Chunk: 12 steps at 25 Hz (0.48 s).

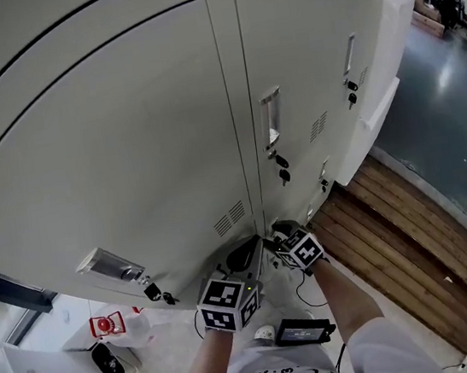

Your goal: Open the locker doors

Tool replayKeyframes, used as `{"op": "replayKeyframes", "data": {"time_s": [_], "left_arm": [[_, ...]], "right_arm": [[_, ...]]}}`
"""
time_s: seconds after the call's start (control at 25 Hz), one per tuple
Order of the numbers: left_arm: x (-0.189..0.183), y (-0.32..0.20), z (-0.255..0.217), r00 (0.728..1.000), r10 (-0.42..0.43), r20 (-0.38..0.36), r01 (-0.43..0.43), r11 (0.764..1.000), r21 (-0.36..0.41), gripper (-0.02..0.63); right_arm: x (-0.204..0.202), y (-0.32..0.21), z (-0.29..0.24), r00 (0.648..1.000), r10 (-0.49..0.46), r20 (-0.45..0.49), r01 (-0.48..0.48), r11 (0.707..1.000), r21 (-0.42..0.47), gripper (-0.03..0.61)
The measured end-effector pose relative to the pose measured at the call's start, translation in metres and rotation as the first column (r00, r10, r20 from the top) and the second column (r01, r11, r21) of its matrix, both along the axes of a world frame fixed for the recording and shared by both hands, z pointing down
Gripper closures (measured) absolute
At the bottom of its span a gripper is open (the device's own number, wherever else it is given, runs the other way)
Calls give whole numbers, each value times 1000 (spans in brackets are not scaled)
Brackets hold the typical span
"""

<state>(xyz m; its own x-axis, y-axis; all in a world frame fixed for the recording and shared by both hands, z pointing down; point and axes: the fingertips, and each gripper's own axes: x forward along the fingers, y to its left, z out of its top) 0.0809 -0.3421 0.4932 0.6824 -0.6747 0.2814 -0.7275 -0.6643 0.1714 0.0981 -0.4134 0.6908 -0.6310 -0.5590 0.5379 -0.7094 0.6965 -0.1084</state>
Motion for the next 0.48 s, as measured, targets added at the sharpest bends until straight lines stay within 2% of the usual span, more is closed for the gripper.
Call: {"op": "replayKeyframes", "data": {"time_s": [0.16, 0.48], "left_arm": [[-4, -4, 3, 1000, -3, -30, 3, 1000, -23, 594], [7, -1, -1, 999, 29, -42, -31, 999, -42, 594]], "right_arm": [[1, 1, -2, 998, 37, 52, -37, 999, 2, 376], [22, 21, -1, 990, 136, 32, -135, 990, -34, 376]]}}
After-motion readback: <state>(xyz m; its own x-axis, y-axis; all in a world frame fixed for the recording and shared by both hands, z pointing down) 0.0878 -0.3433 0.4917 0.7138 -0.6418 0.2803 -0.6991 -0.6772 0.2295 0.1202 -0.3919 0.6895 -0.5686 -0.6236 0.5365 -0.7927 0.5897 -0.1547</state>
